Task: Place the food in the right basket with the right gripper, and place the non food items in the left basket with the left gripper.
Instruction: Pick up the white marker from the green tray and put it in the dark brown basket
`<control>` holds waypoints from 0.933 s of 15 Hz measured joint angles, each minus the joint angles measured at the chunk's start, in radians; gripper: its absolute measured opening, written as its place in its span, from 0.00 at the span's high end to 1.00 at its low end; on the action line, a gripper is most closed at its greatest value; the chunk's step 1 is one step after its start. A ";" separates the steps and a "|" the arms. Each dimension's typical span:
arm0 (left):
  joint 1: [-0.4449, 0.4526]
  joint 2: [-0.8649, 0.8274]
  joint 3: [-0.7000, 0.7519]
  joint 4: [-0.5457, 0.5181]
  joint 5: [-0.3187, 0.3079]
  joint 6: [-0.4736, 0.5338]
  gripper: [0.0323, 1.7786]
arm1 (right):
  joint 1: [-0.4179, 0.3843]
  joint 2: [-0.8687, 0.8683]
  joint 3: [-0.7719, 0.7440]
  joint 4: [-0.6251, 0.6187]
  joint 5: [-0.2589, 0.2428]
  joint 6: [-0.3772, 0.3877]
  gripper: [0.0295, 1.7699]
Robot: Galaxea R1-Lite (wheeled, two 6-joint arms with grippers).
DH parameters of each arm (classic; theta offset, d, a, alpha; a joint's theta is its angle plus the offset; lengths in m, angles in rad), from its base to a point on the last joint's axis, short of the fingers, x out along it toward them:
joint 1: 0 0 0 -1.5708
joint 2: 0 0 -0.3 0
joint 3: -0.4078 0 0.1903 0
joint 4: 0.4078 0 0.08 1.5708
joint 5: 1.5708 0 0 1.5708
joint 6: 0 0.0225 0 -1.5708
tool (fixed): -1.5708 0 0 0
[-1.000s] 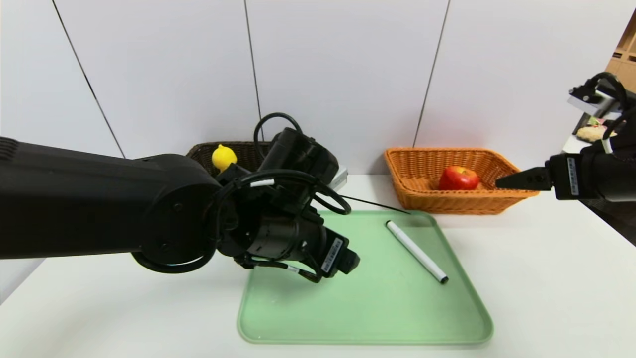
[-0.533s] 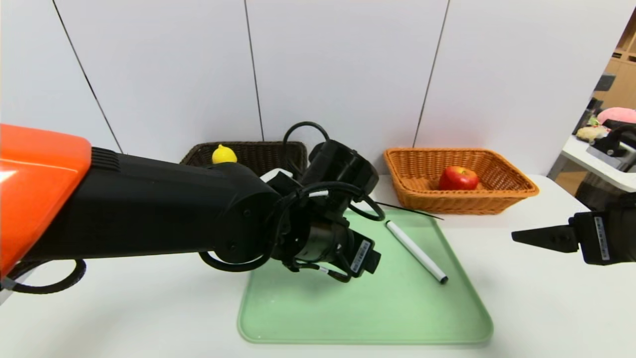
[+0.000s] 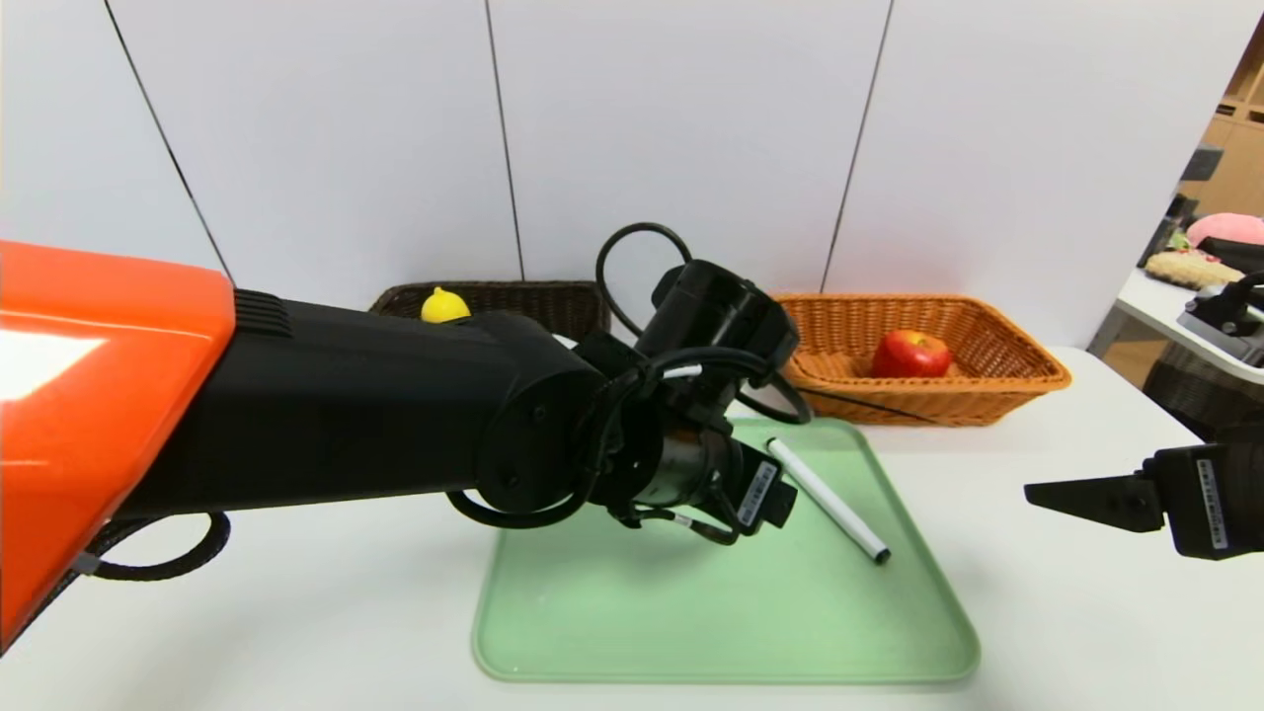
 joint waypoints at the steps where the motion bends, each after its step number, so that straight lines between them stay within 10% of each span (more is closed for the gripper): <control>1: 0.000 0.004 -0.022 0.000 -0.001 0.020 0.05 | 0.000 0.000 0.001 -0.001 0.001 0.000 0.04; 8: -0.016 0.070 -0.142 0.024 0.005 0.025 0.05 | -0.002 0.004 0.010 -0.001 0.002 0.001 0.04; 14: -0.060 0.214 -0.379 0.246 0.159 -0.077 0.05 | -0.001 0.004 0.039 -0.004 0.001 0.002 0.04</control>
